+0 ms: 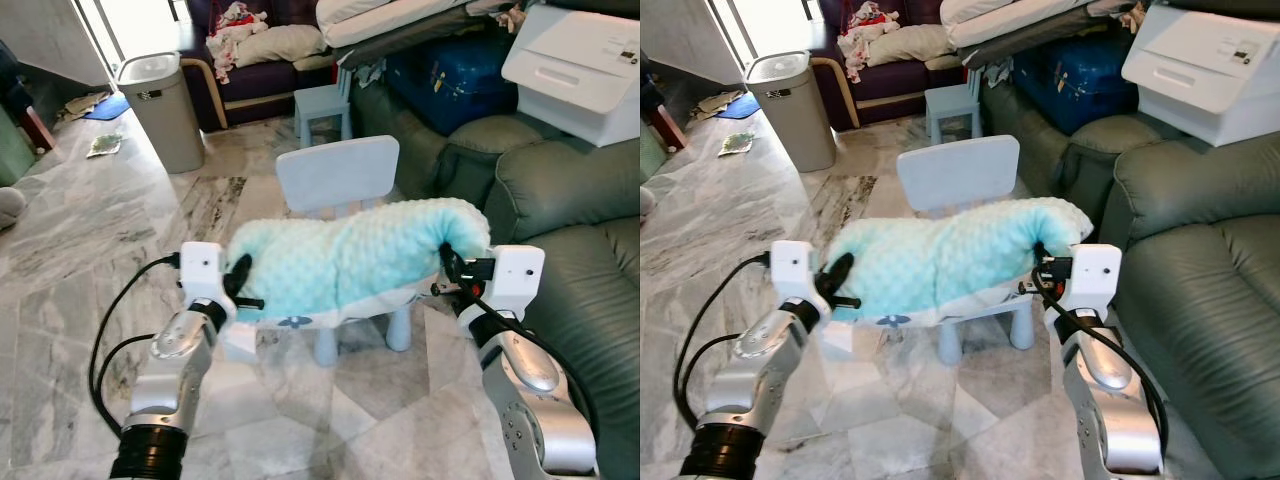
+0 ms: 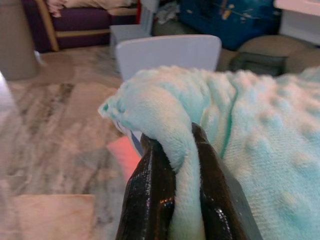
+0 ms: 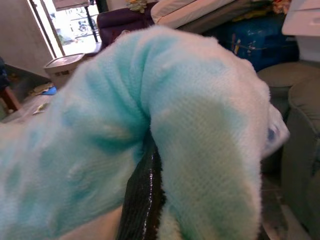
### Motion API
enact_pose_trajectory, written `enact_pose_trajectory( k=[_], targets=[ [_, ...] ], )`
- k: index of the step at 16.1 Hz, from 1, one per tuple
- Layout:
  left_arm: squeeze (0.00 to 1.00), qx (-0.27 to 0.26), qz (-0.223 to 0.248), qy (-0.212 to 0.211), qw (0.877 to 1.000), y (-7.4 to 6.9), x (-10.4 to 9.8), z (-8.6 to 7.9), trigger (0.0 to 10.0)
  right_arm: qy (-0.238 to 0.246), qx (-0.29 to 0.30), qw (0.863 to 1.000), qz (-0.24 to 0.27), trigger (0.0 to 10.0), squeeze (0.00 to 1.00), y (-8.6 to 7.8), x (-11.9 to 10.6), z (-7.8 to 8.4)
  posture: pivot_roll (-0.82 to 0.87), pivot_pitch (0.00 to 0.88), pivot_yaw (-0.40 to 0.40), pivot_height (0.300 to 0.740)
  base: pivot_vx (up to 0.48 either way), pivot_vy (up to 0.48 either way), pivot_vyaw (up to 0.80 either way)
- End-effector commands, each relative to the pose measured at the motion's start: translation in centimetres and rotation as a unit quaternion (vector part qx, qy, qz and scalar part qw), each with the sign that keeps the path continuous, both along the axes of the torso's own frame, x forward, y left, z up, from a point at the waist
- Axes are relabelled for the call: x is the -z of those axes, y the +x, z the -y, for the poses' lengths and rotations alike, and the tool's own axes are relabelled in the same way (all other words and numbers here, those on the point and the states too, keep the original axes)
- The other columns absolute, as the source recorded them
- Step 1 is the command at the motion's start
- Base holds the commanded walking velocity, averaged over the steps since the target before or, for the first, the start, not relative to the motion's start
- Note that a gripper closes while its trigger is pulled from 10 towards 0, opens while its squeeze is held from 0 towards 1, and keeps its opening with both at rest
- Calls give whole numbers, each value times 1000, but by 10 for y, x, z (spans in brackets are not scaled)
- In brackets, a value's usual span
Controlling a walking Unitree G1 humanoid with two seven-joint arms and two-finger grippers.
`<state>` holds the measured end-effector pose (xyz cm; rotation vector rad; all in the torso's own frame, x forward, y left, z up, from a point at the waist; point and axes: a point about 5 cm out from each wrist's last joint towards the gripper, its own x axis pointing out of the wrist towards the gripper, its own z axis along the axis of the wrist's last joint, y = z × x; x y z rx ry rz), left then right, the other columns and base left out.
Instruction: Move the pillow to the sofa
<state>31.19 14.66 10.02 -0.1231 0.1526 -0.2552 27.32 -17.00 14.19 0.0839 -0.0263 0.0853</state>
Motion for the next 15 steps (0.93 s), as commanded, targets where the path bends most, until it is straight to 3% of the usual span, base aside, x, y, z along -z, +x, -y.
enact_pose_trajectory(
  k=[1, 8, 12, 15],
  targets=[
    [0, -3, 16, 12, 1000, 4, -7, -3, 10000, 1, 6, 1000, 12, 10000, 0, 1, -6, 1, -191, 35, 83, 740, 0, 0, 0],
    [0, 26, 43, 6, 999, 5, -13, 1, 10000, 2, 5, 1000, 11, 10000, 0, 2, -6, 0, -191, 35, 83, 740, 0, 0, 0],
    [0, 13, 26, 6, 1000, 7, -11, -2, 10000, 1, 6, 1000, 8, 10000, 0, 3, -7, 0, -186, 37, 79, 740, 0, 0, 0],
    [0, 12, 21, -3, 1000, 7, -9, -6, 10000, 0, 9, 1000, 3, 10000, 0, 3, -5, 0, -189, 38, 82, 740, 0, 0, -702]
  ],
)
